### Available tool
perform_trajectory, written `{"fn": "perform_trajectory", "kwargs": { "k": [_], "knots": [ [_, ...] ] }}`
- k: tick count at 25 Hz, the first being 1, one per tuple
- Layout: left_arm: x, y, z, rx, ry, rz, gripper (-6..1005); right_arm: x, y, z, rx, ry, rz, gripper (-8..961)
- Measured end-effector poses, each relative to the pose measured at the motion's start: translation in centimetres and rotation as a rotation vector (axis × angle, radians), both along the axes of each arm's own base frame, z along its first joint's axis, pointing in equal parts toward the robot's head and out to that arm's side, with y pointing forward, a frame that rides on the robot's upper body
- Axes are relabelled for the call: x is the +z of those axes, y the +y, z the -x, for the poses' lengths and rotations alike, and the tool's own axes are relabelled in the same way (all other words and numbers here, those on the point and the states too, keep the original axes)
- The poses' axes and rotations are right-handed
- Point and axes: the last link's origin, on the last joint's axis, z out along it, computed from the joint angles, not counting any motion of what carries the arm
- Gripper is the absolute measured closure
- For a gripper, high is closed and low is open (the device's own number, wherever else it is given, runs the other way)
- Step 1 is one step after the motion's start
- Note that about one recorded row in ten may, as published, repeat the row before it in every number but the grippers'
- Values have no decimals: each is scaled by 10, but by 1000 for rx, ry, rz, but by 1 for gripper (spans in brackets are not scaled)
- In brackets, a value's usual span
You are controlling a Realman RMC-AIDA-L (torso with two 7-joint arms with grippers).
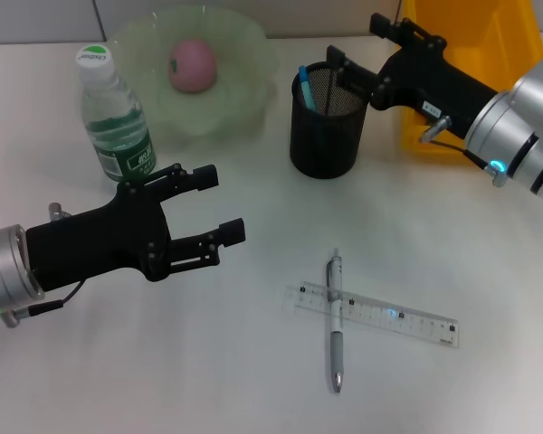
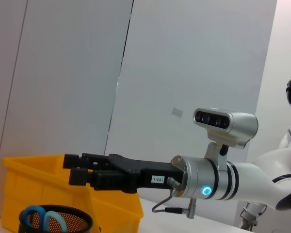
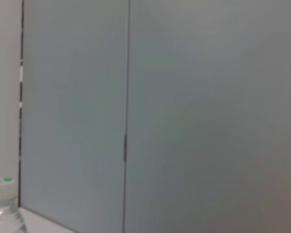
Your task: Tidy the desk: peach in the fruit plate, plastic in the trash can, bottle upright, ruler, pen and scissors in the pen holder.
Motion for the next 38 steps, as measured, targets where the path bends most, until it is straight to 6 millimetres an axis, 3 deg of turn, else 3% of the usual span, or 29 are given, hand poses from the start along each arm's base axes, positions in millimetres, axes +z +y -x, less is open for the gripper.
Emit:
{"fn": "perform_trajectory", "kwargs": {
  "k": [10,18,22,29,38],
  "knots": [
    [3,1,0,-12,8,-10,170,21,-9,-4,-14,181,38,189],
    [10,-1,5,-21,17,-15,170,41,-32,-1,46,266,272,190],
    [16,-8,13,-39,44,-18,170,54,-44,4,94,179,425,190],
    [20,-14,24,-36,95,13,170,65,-48,18,98,-2,613,190],
    [27,-19,35,-29,136,27,170,62,-45,41,117,-283,817,191]
  ]
}}
